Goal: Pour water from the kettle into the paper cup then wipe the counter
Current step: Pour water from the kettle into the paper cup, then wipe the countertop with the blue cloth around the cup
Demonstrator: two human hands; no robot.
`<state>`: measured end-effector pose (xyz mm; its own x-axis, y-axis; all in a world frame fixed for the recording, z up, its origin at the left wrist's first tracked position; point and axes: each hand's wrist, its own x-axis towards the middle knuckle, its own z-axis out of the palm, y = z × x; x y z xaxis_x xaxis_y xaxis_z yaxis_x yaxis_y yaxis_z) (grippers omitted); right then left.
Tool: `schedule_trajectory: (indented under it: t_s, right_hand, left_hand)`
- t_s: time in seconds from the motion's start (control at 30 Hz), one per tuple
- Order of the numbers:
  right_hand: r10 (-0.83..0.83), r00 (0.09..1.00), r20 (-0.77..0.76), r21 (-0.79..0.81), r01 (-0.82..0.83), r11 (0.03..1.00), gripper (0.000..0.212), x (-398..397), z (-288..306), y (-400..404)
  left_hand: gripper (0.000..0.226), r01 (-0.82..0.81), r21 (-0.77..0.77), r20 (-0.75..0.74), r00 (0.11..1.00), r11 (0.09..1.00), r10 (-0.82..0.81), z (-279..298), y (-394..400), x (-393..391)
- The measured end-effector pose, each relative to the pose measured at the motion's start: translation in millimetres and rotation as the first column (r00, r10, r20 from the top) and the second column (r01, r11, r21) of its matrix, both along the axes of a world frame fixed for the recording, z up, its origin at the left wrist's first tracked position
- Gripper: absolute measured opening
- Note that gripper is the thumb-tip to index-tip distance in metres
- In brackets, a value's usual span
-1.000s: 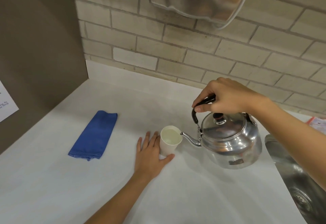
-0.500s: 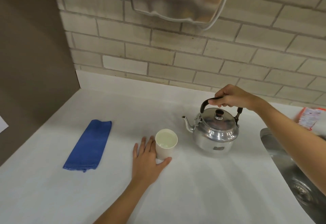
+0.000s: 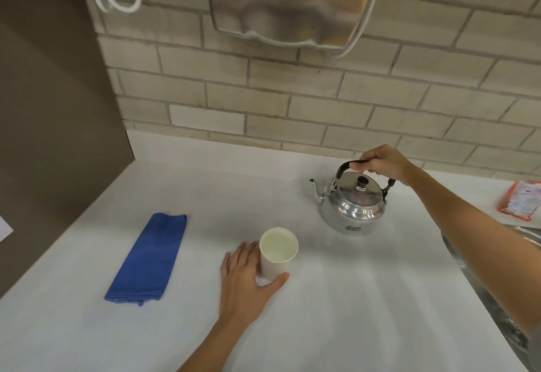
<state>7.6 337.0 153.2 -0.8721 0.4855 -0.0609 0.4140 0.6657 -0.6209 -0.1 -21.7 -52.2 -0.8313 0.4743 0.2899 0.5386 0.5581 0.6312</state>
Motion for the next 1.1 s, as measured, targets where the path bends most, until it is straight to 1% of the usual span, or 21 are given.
schedule_trajectory:
  t_s: [0.13,0.23,0.33,0.37,0.4,0.47,0.5,0.57,0.6,0.67,0.73,0.83,0.97,1.03,1.1]
  right_hand:
    - [-0.007,1.000,-0.024,-0.015,0.006,1.000,0.017,-4,-4,4]
    - [-0.007,0.999,-0.041,0.004,0.008,1.000,0.020,-3,-10,3]
    - [-0.049,0.997,-0.057,0.026,0.050,0.998,0.020,-1,-15,-1]
    - [-0.074,0.995,-0.062,0.061,0.077,0.995,0.021,-1,-17,-4]
    - [-0.100,0.992,-0.078,0.140,0.110,0.984,0.024,1,-18,-8]
    - [-0.114,0.981,-0.158,0.339,0.162,0.927,0.033,5,-20,-23]
    - [-0.091,0.975,-0.203,0.407,0.168,0.898,0.036,6,-19,-34]
    - [-0.029,0.967,-0.254,0.464,0.148,0.873,0.035,9,-11,-62]
    - [0.005,0.963,-0.268,0.466,0.126,0.876,0.033,10,-5,-77]
    - [0.082,0.944,-0.320,0.441,0.072,0.895,0.028,11,7,-112]
    - [0.146,0.909,-0.390,0.362,0.006,0.932,0.025,13,15,-152]
    - [0.216,0.875,-0.433,0.216,-0.132,0.967,0.023,13,18,-218]
    - [0.338,0.852,-0.400,0.162,-0.297,0.941,0.027,2,-6,-294]
    - [0.361,0.857,-0.368,0.105,-0.347,0.932,0.030,-8,-27,-323]
    - [0.376,0.880,-0.289,0.044,-0.381,0.924,0.037,-21,-54,-347]
  left_hand:
    - [0.083,0.005,0.005,0.006,1.000,1.000,-0.005,1,0,0]
    - [0.084,0.003,0.000,0.005,1.000,1.000,-0.003,-1,0,-1]
    - [0.085,0.014,-0.046,0.001,1.000,0.999,-0.014,-1,0,-1]
    - [0.086,0.020,-0.078,0.004,1.000,0.997,-0.020,0,0,-1]
    - [0.086,0.029,-0.105,0.008,1.000,0.994,-0.028,0,-1,0]
    - [0.086,0.063,-0.138,0.035,0.998,0.988,-0.059,2,-3,-1]
    - [0.086,0.097,-0.149,0.062,0.994,0.984,-0.089,5,-5,-2]
    - [0.081,0.183,-0.127,0.137,0.977,0.975,-0.165,13,-11,-5]
    - [0.073,0.206,-0.075,0.176,0.966,0.976,-0.190,17,-17,-7]
    - [0.061,0.184,0.041,0.253,0.949,0.982,-0.189,25,-33,-11]
    - [0.059,0.143,0.093,0.286,0.944,0.985,-0.164,31,-54,-15]
    - [0.051,0.058,0.115,0.215,0.973,0.992,-0.082,39,-92,-21]
    - [0.041,-0.081,0.106,0.097,0.993,0.991,0.071,44,-147,-29]
    - [0.043,-0.158,0.073,0.050,0.987,0.985,0.155,43,-177,-33]
    - [0.044,-0.240,0.020,0.022,0.971,0.971,0.239,40,-204,-36]
